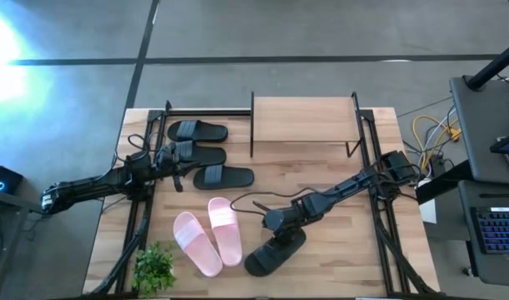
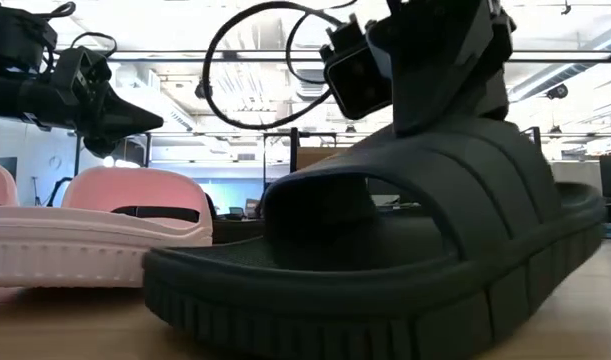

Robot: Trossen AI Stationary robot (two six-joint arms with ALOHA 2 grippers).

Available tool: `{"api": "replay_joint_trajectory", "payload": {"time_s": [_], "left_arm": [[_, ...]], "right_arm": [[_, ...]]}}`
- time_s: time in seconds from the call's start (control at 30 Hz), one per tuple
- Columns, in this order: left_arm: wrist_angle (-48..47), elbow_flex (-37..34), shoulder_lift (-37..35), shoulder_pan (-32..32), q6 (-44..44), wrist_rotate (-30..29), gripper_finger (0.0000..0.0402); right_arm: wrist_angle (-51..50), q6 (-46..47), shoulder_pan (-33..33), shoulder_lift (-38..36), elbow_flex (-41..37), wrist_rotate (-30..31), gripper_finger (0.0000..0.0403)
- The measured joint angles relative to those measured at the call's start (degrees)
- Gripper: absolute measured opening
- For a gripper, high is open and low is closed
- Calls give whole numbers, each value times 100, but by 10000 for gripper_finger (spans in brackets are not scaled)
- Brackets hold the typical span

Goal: Pick and place slides into the shelf
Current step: Stock the slides on and under the shelf

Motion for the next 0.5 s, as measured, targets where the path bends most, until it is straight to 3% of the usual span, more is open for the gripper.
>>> {"api": "replay_joint_trajectory", "payload": {"time_s": [0.27,0.37,0.5], "left_arm": [[4,0,15,1,0,15,0],[-1,-1,28,1,0,15,0],[-1,0,28,0,1,13,0]], "right_arm": [[-57,107,0,-169,-38,660,10],[-60,343,8,-378,-126,1294,9],[-253,1273,2,-809,-381,2798,9]]}}
